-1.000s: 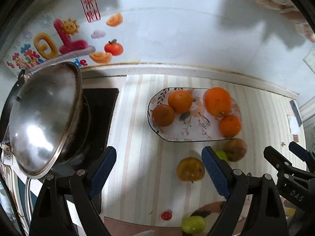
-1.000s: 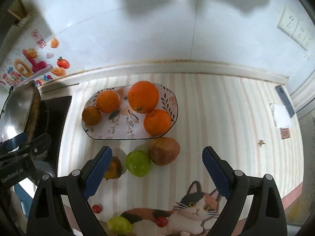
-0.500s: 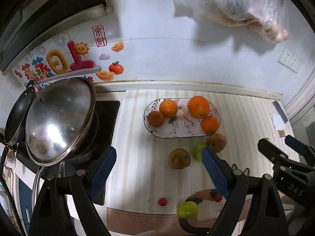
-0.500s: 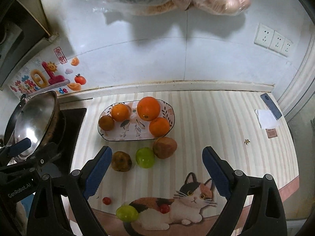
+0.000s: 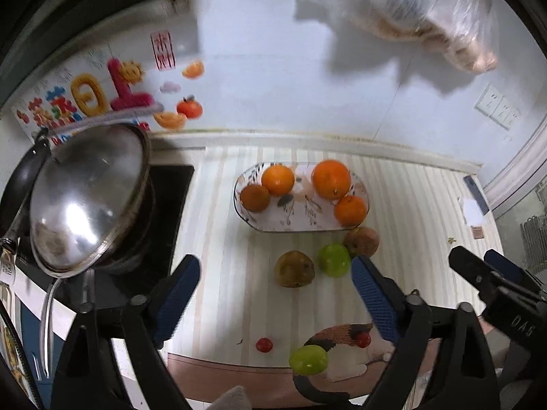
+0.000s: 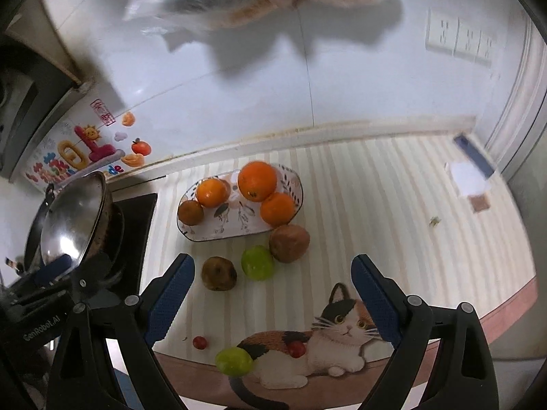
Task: Organize fruits
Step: 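Move both grippers back toward the pears and apples, then grasp a brown pear with the left gripper while the right gripper grasps a red apple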
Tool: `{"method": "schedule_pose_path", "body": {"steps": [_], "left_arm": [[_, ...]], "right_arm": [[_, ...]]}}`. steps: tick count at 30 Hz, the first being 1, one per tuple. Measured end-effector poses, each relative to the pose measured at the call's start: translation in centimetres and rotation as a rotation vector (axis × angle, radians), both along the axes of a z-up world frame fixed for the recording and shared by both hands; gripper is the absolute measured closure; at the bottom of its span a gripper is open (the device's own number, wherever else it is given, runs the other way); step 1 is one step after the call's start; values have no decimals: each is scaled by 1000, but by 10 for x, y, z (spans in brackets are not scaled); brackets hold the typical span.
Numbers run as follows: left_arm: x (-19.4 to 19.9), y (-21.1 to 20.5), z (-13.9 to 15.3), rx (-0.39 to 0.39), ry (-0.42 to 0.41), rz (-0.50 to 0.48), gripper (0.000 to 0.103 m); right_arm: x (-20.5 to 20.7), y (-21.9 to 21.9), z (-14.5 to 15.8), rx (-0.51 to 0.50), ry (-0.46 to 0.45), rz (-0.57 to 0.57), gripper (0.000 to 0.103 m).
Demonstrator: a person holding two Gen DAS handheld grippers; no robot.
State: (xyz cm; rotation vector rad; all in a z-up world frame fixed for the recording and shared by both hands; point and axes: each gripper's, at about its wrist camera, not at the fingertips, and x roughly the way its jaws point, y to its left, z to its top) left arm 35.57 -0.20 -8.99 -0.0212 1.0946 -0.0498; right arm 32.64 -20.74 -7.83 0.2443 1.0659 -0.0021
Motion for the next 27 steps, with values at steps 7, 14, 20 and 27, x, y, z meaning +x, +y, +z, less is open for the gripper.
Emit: {"method": "schedule_pose_path", "body": {"steps": [7,14,20,27], "left_arm": [[45,-9,-94,15,239,20,5],[79,-28,-181,-20,470,25,5],[91,-42,-221,-7,540,-6,18],[79,-44,-220,-7,489,-10,41]], "right_arm": [[45,-27,-98,159,192,-28,8],[99,-37,-188,243,329,-53,17],[130,-32,-242,289,403,-65,31],[131,-18,-243,241,417,-2,35]]}}
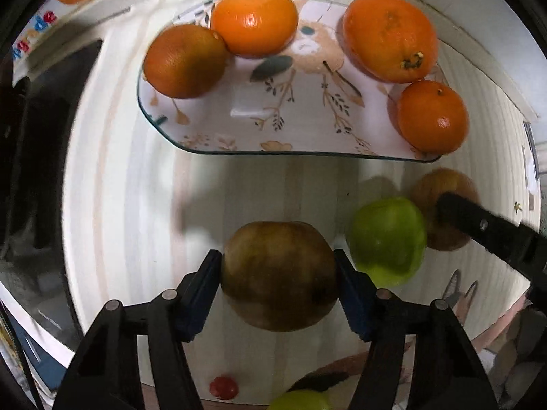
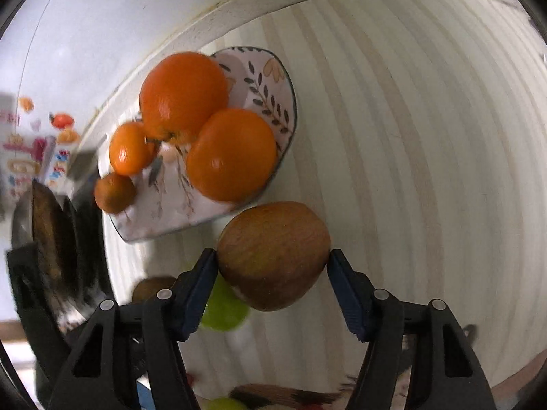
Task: Organize fruits
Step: 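Grasp a brown pear with the left gripper while the right gripper grasps a red apple, then set the pear and red apple on the plate and open both grippers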
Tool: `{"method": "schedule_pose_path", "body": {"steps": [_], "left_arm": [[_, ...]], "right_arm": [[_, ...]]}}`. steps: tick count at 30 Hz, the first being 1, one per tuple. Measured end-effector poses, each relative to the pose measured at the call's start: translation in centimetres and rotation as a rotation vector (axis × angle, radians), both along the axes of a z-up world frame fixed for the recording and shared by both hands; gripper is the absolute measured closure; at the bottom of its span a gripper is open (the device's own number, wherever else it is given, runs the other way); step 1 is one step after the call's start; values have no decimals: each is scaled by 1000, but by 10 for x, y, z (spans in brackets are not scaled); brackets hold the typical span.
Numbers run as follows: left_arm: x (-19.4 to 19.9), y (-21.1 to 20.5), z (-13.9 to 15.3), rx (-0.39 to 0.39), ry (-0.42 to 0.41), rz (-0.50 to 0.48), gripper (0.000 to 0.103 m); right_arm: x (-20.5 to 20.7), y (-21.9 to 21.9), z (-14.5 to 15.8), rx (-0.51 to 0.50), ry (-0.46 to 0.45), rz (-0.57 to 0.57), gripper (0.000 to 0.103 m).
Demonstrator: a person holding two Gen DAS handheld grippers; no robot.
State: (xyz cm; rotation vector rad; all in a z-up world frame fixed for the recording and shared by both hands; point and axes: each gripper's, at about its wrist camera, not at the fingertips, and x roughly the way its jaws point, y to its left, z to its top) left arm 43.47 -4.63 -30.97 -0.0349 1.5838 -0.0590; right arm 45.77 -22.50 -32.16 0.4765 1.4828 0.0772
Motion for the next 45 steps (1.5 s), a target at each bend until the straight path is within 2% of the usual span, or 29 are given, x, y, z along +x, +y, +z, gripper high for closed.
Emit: {"method": "schedule_pose_path", "body": {"steps": [4,8,11,18,21,23,27,30,34,38,45], "left_arm": [[-23,10,7,16,-2,-24,41],[-45,15,2,31,21,-38,41],[-55,17,-2,29,20,-28,41],[-62,16,-3,19,24,-28,41],[-49,14,8,1,5,-25,41],[-45,16,26,-26,-20,-18,41],[-22,20,64,-82,-78,4,41],[13,30,79,-122,-81,41,41],[64,37,74,-116,-52,84,41],[92,46,65,-70,-39,81,41],[111,52,46,-36,-3,93,40]], "right_arm": [[-27,6,10,-46,21,96,35],[-56,12,12,-78,52,164,35],[-68,13,5,-72,71,158,34],[-66,12,7,-84,38,140,35],[-67,11,11,-93,42,147,35],[-66,12,15,-82,41,140,35],[-58,16,52,-14,-36,124,35],[-40,26,77,13,-109,132,35],[-2,47,86,14,-168,138,35],[31,67,72,-3,-165,168,35],[56,75,51,-43,-136,198,35]]}}
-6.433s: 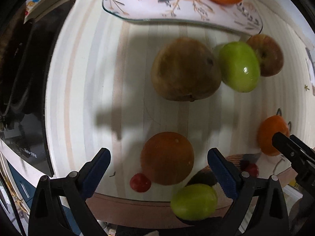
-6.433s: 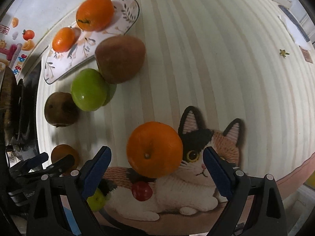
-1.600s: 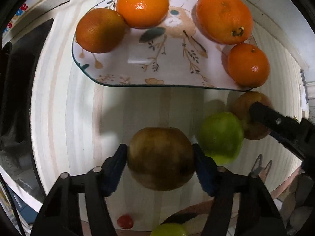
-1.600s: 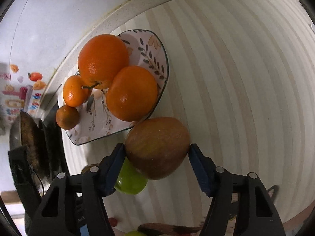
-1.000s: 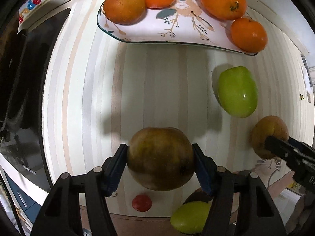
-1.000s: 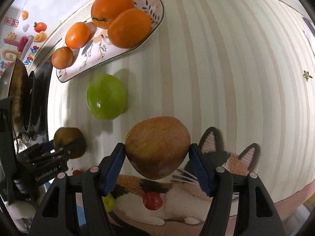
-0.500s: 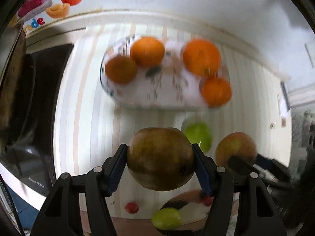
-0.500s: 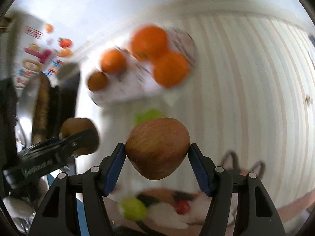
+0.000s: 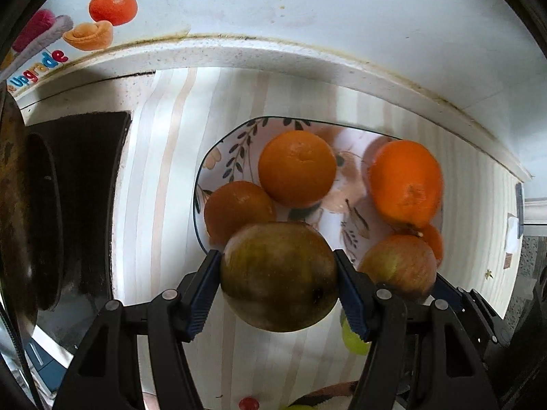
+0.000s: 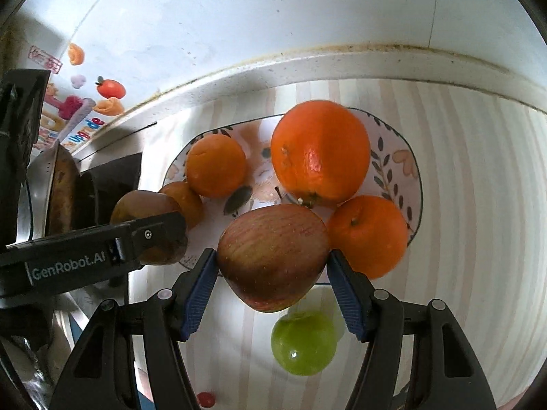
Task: Organize fruits
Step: 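Set the pear and red apple on the plate and open both grippers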
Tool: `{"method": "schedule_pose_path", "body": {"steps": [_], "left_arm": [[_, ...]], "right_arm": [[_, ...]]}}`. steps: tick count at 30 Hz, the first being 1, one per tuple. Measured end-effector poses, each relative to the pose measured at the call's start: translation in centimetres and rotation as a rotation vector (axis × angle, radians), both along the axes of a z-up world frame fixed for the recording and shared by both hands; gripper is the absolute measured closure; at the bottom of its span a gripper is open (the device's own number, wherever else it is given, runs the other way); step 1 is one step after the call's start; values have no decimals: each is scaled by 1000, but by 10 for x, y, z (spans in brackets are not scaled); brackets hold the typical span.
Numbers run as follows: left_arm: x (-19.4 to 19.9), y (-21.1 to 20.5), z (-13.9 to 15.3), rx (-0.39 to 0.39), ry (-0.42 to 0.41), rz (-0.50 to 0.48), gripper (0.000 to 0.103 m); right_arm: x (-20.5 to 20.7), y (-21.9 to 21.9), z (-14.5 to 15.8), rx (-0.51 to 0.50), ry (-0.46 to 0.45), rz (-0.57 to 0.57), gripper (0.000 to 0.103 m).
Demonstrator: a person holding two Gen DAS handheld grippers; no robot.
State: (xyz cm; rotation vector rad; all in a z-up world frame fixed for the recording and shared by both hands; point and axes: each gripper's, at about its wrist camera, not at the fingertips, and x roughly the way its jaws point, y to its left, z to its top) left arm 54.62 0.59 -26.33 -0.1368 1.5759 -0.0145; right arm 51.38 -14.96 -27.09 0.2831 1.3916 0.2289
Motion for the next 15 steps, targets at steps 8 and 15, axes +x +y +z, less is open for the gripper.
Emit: {"method": "schedule_pose_path", "body": {"steps": [8,15], "left_arm": [[-2,8,11,14,-56,5,14],[-13,15,35,70,-129,1,14]], "right_arm": [[6,2,4,-10,-8,-3,13],[0,-1,26,-138,-36,4,7]]}}
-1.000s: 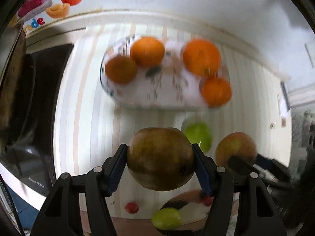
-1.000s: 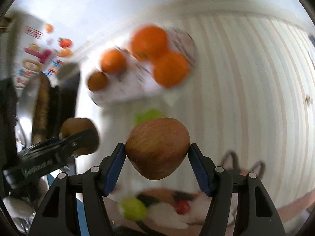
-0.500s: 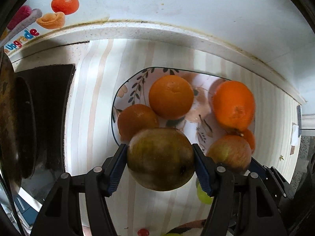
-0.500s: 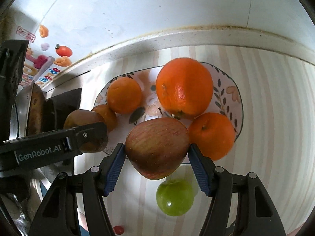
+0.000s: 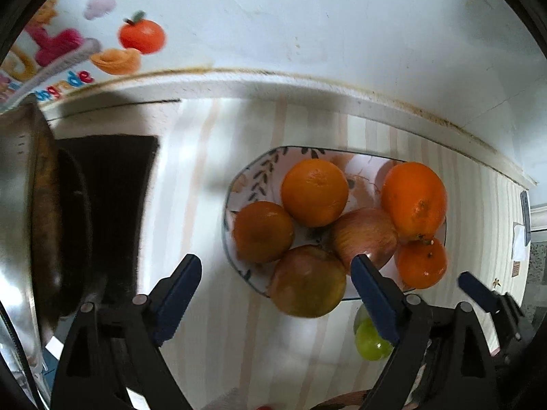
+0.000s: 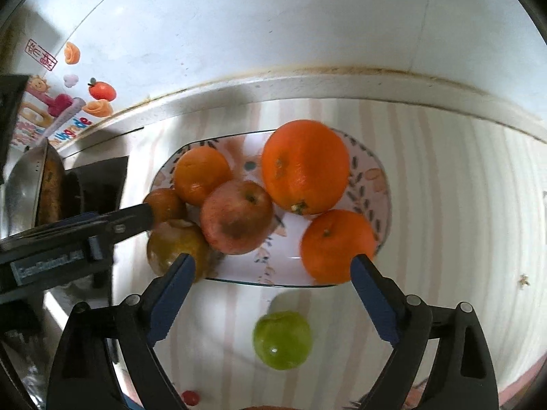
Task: Organize fruits
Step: 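Set the pear and red apple on the plate and open both grippers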
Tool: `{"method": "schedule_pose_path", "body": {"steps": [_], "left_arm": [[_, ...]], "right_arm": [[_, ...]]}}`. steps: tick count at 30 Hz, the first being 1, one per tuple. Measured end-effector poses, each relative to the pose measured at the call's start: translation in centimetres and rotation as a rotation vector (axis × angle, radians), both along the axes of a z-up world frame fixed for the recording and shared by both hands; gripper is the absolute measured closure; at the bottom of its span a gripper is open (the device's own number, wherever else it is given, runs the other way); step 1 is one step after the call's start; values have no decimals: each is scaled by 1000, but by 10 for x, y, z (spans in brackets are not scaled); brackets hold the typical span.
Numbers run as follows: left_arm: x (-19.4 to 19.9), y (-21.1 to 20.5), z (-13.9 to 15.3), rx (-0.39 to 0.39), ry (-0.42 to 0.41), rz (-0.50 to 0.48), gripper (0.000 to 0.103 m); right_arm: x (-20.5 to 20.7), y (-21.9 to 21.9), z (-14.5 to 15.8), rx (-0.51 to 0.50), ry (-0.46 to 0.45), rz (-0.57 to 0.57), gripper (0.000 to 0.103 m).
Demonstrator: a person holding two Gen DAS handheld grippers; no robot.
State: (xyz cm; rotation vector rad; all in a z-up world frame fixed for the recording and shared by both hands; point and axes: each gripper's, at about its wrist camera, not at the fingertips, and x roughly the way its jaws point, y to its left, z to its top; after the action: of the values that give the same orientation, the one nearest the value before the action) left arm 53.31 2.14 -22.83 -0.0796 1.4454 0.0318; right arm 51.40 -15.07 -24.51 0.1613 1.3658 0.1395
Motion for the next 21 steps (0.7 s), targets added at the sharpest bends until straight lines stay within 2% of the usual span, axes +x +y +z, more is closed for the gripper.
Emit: {"method": "schedule_pose_path", "body": {"steps": [3,11,21], "left_arm": [[-12,5,11,40,-40,2,14],[-58,9,49,98,-159,-22,14],[-104,3,89,98,-271,-42,14]], "right_arm": [[-6,-4,8,-60,-12,-8,6],[-32,-12,42,-94,-66,-23,6],[-78,-10,99,-122,-181,-34,6]]}}
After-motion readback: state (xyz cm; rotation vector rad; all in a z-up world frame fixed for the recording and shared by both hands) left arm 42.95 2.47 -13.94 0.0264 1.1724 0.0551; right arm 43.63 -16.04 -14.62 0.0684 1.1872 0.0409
